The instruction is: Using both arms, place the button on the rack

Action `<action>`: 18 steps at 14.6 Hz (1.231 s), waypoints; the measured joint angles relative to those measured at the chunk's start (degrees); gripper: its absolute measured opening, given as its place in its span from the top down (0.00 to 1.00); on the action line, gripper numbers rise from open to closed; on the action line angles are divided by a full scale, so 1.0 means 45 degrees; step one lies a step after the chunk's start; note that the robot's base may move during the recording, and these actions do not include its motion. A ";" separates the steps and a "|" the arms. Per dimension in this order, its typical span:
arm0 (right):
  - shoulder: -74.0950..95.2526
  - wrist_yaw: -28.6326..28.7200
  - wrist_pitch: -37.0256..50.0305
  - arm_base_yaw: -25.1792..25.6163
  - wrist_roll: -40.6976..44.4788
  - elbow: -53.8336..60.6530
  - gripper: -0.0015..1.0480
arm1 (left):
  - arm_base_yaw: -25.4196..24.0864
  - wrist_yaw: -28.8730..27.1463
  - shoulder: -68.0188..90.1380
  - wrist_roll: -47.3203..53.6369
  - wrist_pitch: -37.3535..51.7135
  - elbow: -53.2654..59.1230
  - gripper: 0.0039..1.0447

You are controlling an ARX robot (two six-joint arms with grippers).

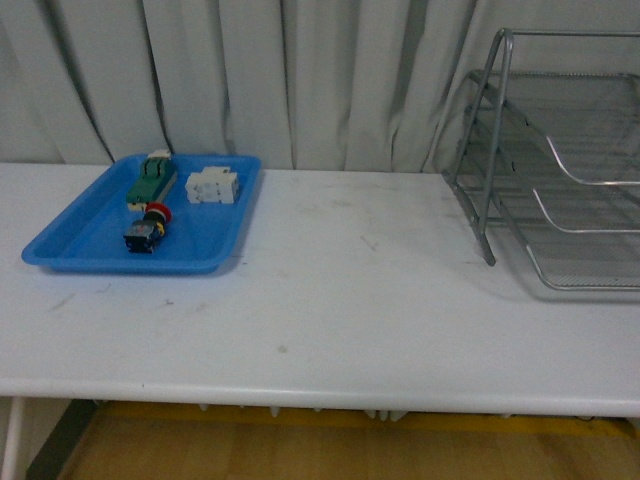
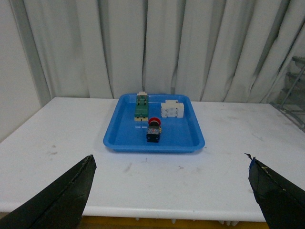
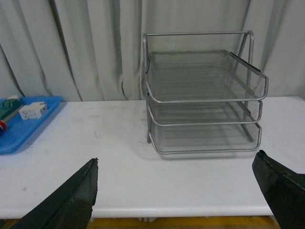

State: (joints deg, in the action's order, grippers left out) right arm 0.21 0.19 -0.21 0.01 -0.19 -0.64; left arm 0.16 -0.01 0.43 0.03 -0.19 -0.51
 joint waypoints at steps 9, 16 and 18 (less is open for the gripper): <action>0.0000 0.0000 -0.0005 0.0000 0.0000 0.0000 0.06 | 0.0000 0.0000 0.0000 0.0000 0.0000 0.0000 0.06; 0.0000 -0.0005 -0.0005 0.0000 0.0000 0.0000 0.06 | 0.0000 0.0000 0.0000 0.0000 0.0000 0.0000 0.06; 0.0000 -0.0005 -0.0005 0.0000 0.0000 0.0000 0.06 | 0.0000 0.0000 0.0000 0.0000 0.0000 0.0000 0.06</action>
State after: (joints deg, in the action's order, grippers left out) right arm 0.21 0.16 -0.23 0.01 -0.19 -0.64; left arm 0.16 -0.01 0.43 0.03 -0.19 -0.51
